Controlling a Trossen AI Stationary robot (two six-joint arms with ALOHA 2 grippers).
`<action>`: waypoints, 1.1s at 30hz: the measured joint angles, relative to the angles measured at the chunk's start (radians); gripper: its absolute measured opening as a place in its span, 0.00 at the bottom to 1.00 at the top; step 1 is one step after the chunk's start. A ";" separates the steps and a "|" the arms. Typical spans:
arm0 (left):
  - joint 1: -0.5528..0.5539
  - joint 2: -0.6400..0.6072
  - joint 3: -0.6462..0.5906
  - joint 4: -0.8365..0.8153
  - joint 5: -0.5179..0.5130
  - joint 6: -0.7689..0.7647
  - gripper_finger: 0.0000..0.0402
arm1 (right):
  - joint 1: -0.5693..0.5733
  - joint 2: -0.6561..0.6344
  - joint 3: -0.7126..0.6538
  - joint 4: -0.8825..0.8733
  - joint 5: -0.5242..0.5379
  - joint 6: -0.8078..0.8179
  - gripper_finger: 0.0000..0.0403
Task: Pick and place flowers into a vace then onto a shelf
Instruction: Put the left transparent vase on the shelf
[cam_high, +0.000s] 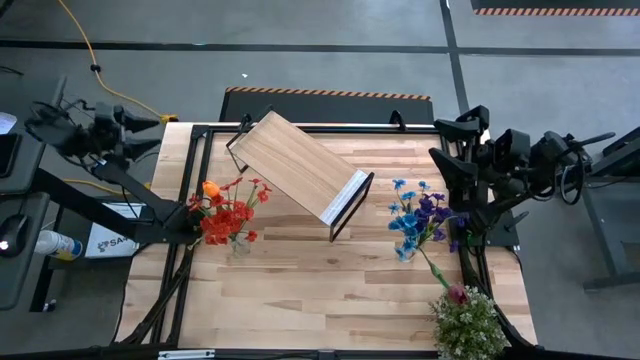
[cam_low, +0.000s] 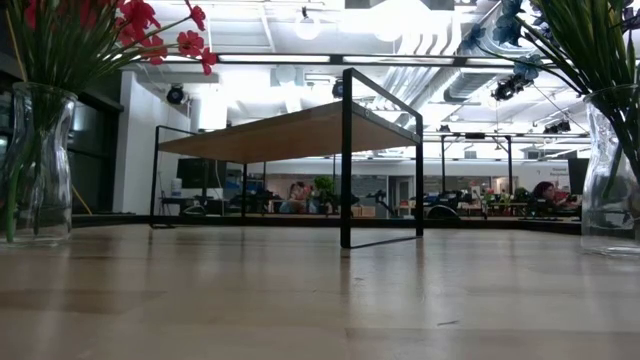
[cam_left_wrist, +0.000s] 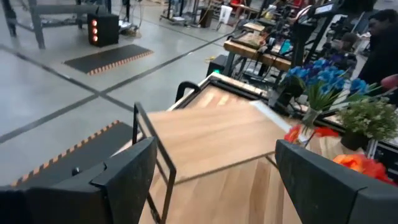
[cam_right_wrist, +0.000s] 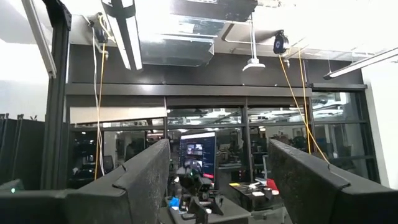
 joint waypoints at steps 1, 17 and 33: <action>0.000 -0.025 -0.031 0.000 -0.001 -0.015 0.89 | 0.000 0.000 0.000 0.000 0.000 0.004 0.65; 0.069 -0.142 -0.335 0.000 0.080 -0.147 0.89 | 0.000 0.000 0.000 -0.016 0.044 0.009 0.65; 0.245 -0.142 -0.452 0.002 0.181 -0.156 0.89 | 0.000 0.000 0.000 -0.026 0.038 0.036 0.65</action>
